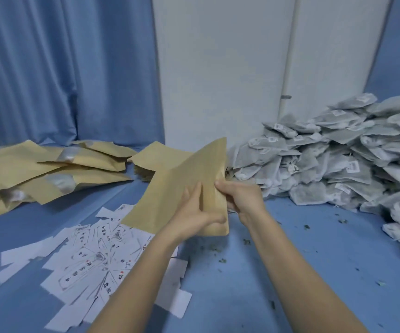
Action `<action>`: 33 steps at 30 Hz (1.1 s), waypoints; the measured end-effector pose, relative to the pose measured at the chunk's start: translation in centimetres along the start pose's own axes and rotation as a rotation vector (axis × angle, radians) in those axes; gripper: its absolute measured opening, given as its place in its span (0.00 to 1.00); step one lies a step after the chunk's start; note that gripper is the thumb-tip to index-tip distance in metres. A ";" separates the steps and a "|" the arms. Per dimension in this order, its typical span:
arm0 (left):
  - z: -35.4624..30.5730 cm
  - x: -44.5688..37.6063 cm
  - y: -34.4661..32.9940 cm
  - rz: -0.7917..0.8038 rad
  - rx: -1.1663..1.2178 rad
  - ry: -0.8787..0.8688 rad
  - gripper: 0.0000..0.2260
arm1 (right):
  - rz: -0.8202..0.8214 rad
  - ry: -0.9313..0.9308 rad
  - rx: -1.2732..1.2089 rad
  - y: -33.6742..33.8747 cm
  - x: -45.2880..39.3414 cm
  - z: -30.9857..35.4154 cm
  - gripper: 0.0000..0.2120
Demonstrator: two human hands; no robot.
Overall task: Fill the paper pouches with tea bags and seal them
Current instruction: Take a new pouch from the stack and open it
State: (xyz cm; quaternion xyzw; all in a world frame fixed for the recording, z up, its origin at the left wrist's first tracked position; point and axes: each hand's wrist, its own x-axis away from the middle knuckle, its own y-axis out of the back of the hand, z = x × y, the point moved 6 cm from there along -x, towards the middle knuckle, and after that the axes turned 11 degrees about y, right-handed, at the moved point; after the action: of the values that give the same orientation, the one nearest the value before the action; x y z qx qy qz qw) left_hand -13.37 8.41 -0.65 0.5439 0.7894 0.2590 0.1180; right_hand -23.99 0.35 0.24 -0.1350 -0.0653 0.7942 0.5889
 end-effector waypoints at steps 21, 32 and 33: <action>-1.7 -0.3 1.7 -0.659 0.447 -0.069 0.15 | 0.322 0.057 0.079 -0.8 -1.5 -0.9 0.04; -4.8 1.4 2.3 -0.761 0.130 -0.250 0.19 | 0.549 -0.217 -0.336 -3.2 -1.3 -3.0 0.10; -5.1 1.5 2.3 -0.762 0.099 -0.266 0.19 | 0.548 -0.221 -0.361 -3.1 -1.4 -3.1 0.09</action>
State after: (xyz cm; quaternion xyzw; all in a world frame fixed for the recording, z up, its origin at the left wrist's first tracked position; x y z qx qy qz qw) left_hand -14.48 9.01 4.97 0.2460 0.9238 0.0859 0.2804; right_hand -19.85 -0.24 -1.68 -0.1626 -0.2295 0.9082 0.3099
